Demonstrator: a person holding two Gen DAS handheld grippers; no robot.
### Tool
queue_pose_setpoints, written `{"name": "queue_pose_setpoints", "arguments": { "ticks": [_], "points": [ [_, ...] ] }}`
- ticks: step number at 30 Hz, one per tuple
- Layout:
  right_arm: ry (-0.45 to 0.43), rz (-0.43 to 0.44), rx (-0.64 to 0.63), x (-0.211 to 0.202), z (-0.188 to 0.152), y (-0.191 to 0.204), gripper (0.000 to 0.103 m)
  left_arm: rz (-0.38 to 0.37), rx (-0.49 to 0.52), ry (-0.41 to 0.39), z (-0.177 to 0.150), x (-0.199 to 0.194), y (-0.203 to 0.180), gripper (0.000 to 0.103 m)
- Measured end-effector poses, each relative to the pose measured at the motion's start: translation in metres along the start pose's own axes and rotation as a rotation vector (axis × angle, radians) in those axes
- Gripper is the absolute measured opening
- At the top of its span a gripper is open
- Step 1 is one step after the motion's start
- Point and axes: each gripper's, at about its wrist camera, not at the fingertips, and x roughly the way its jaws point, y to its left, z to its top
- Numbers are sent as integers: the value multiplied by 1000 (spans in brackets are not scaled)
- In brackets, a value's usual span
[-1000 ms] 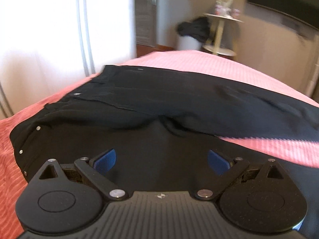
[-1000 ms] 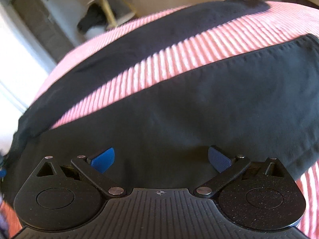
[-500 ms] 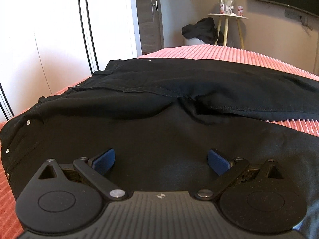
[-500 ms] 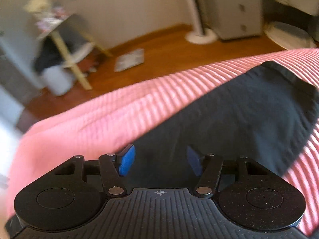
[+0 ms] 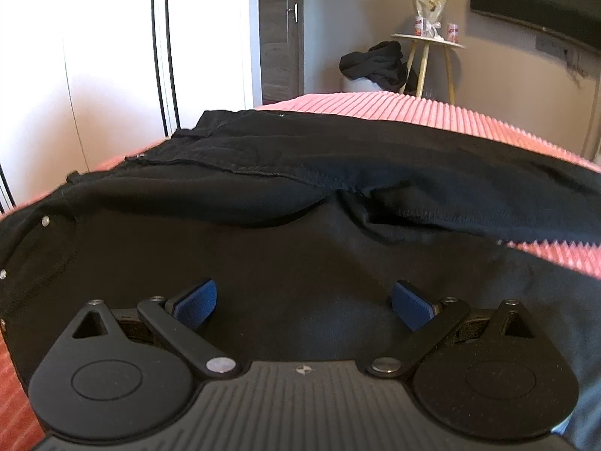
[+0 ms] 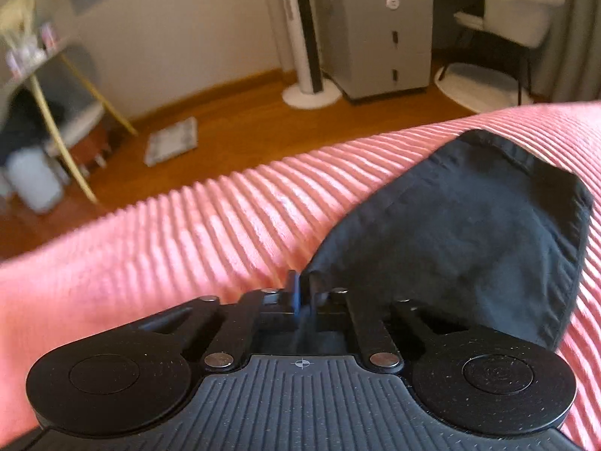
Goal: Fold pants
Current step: 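Lower the right gripper to the jeans leg hem and close on it, then lift the hem with the right gripper and carry it over toward the waistband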
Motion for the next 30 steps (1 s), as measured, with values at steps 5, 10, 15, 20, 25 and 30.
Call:
{"name": "queue_pose_setpoints", "arguments": {
  "ticks": [5,10,15,20,25,30],
  "points": [
    [-175,206,-12,-121,-68,-73,3,-33,-72,18,6,-10,11,99],
    [-81,229,11,-158,-180,-148,3,-114,-125,-27,17,-32,16,99],
    [-77,221,42,-167,-182,-179,25,-274,-204,-62,37,-44,22,99],
    [-45,318,208,-158,-164,-197,68,-426,-300,-18,76,-19,14,99],
    [-4,398,406,-128,-165,-222,62,-524,-369,51,130,35,-14,99],
    [62,439,510,-125,-170,-240,52,-552,-457,177,161,119,-42,98]
  ]
}}
